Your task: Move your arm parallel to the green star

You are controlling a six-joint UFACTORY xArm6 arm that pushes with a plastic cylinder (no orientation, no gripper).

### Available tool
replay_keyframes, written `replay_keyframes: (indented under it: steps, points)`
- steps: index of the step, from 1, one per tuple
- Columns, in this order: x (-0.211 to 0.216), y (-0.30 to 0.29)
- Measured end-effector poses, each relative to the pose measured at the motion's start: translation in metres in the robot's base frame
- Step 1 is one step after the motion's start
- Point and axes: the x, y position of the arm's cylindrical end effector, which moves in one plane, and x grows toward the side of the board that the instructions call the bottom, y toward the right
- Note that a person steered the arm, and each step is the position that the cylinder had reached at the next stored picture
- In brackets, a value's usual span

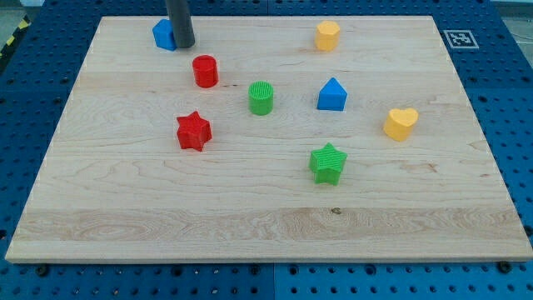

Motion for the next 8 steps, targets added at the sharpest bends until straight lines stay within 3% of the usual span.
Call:
replay_keyframes:
  steps: [4,6,8]
  points:
    - [0.022,0.071]
    - [0.056,0.163]
    - [0.057,0.296]
